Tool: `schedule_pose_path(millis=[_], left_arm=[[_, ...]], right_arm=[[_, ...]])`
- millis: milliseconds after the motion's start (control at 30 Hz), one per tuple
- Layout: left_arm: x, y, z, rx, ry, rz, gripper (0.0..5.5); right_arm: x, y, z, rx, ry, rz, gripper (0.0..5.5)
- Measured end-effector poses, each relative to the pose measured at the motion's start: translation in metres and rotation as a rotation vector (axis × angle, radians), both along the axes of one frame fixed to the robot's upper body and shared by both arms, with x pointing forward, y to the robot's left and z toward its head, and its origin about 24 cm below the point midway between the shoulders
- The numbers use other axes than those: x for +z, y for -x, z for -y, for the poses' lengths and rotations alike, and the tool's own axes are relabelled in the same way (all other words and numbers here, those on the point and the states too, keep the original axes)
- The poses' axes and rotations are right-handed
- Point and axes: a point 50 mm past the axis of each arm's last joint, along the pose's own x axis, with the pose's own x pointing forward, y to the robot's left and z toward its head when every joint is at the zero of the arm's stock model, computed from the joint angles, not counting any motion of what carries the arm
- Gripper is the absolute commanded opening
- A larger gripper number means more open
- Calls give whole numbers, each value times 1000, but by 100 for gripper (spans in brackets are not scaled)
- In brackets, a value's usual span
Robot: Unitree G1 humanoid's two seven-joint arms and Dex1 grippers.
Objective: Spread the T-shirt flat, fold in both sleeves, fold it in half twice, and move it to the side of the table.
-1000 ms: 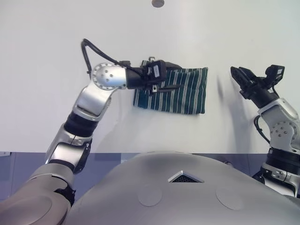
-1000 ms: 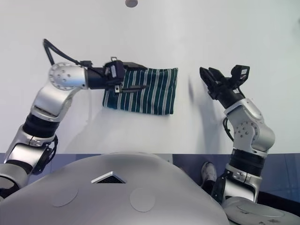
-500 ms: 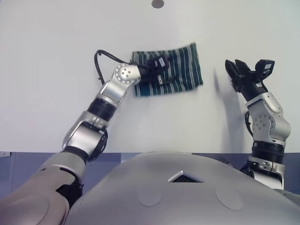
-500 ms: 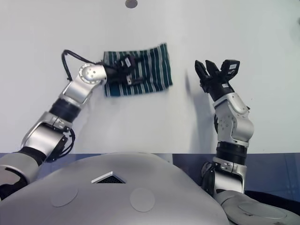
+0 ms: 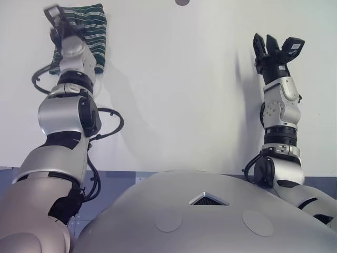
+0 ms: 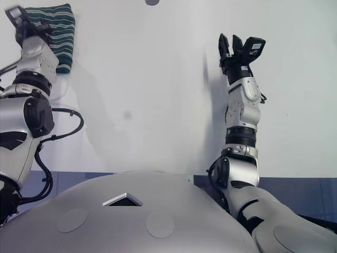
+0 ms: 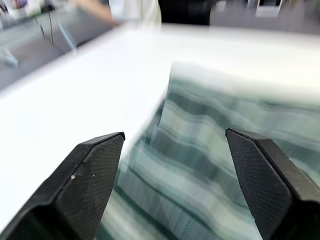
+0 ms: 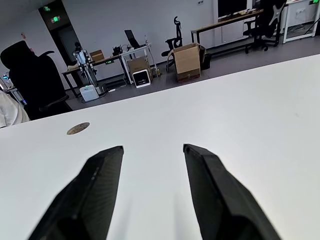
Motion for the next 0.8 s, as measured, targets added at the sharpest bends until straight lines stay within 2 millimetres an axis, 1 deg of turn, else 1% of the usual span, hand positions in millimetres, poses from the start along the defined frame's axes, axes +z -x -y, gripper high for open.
schedule_pose_path(millis=[33,67,100,133,167,200,233,267,300,333,367,467,533,600,700,800], left_arm=[[27,-11,10,-54,-22,134,371],[49,-17,19,-97,-47,236,371],[72,-19,33,-155,-77,366,371],[89,-13,51,-223,-110,507,371],[93,-6,63,-279,-124,575,371],[85,7,84,-399,-127,630,371],[69,17,99,-487,-99,622,371],[45,29,117,-580,-55,579,371],[30,38,127,-630,-27,551,371],[29,42,132,-640,-14,558,371],[34,44,136,-640,-5,588,371],[45,49,138,-597,0,644,371],[43,53,130,-550,-9,637,371],[39,55,125,-513,-9,612,371],[39,56,121,-463,-24,609,371],[44,56,120,-458,-36,601,371]], right_arm=[[4,0,3,-44,20,44,226],[9,0,5,-71,41,83,226],[15,-3,5,-101,69,129,226],[24,-6,1,-128,104,188,226],[29,-8,-5,-139,135,221,226],[38,-13,-16,-142,223,282,226],[47,-18,-26,-131,280,334,226],[58,-25,-39,-110,337,401,226],[63,-27,-46,-98,368,434,226],[62,-27,-49,-90,388,438,226],[62,-27,-54,-71,401,451,226],[61,-31,-60,-20,408,453,226],[65,-37,-67,29,409,468,226],[68,-39,-70,46,411,476,226],[63,-39,-73,58,404,458,226],[62,-39,-77,85,402,456,226]])
